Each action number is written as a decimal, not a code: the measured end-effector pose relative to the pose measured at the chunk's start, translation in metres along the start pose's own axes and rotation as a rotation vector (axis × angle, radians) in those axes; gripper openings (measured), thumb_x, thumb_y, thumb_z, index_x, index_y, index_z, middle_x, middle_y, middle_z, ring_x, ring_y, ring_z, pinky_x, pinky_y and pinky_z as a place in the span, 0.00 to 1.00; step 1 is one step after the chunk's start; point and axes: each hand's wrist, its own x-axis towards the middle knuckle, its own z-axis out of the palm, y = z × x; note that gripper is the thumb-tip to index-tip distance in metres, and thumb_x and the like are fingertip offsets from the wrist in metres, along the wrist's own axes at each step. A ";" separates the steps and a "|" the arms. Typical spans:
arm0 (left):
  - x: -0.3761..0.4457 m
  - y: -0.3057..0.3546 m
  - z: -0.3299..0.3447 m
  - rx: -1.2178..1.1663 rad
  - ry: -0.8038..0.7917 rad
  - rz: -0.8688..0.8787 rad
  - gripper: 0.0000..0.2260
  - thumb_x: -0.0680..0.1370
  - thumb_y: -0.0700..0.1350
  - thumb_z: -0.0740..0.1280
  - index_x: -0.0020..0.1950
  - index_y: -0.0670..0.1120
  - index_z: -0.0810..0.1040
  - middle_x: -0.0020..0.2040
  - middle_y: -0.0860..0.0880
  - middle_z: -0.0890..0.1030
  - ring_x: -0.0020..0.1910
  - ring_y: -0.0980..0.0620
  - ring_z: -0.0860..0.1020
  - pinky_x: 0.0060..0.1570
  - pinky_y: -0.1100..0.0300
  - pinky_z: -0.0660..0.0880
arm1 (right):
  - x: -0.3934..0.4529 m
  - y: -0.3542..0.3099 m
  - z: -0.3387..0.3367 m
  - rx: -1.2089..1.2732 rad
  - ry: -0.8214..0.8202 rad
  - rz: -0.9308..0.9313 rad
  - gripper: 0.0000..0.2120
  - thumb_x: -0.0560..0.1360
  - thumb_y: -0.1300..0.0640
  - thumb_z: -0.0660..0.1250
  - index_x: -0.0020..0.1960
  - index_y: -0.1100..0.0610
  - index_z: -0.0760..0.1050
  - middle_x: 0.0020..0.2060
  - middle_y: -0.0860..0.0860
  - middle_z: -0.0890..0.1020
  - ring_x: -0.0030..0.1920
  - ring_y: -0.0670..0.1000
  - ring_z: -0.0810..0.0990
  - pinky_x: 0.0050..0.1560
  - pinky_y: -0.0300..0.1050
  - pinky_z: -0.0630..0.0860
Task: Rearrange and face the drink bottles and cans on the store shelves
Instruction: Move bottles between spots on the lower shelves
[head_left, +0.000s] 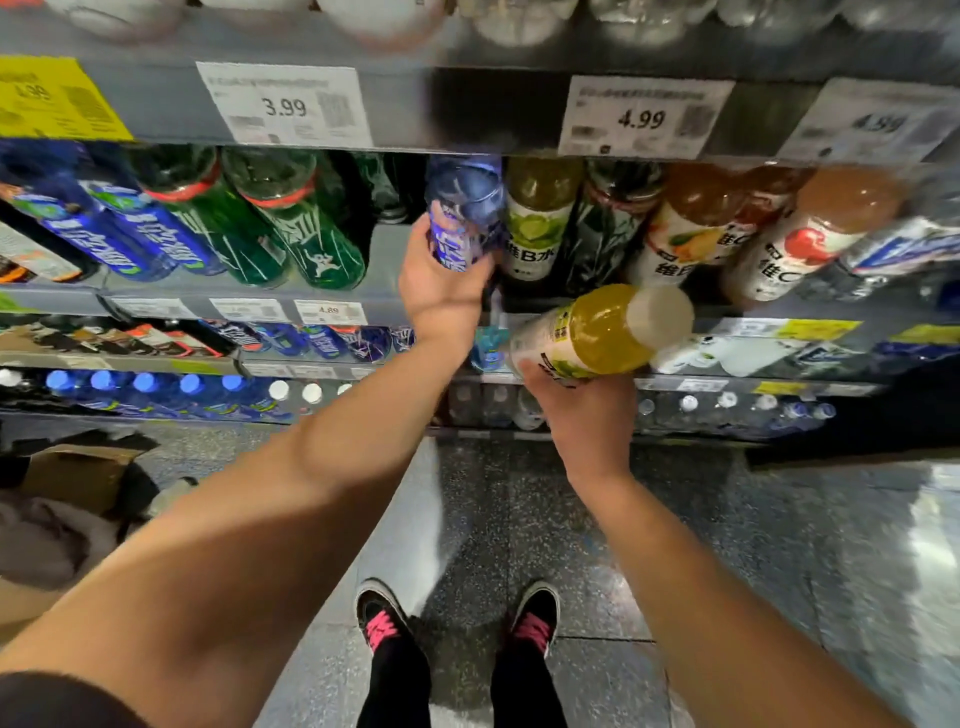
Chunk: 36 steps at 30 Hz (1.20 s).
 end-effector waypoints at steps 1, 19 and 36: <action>-0.001 0.001 0.000 -0.007 0.051 -0.020 0.31 0.64 0.46 0.82 0.64 0.42 0.77 0.54 0.48 0.84 0.50 0.53 0.81 0.58 0.53 0.77 | 0.003 0.002 -0.003 -0.020 -0.002 -0.006 0.19 0.67 0.47 0.80 0.52 0.56 0.80 0.46 0.48 0.85 0.49 0.46 0.84 0.53 0.48 0.81; 0.029 -0.003 -0.056 0.072 0.183 -0.045 0.29 0.63 0.48 0.83 0.61 0.43 0.80 0.53 0.47 0.84 0.51 0.49 0.82 0.54 0.58 0.76 | 0.059 -0.053 0.080 -0.079 -0.037 -0.232 0.31 0.67 0.48 0.76 0.64 0.63 0.73 0.55 0.56 0.83 0.56 0.54 0.81 0.54 0.42 0.77; 0.024 -0.002 -0.070 0.040 0.102 0.030 0.27 0.67 0.42 0.81 0.63 0.45 0.77 0.44 0.56 0.79 0.41 0.60 0.76 0.37 0.80 0.66 | 0.064 -0.053 0.118 -0.275 0.093 -0.148 0.24 0.69 0.52 0.78 0.56 0.65 0.75 0.48 0.61 0.84 0.48 0.61 0.83 0.42 0.47 0.74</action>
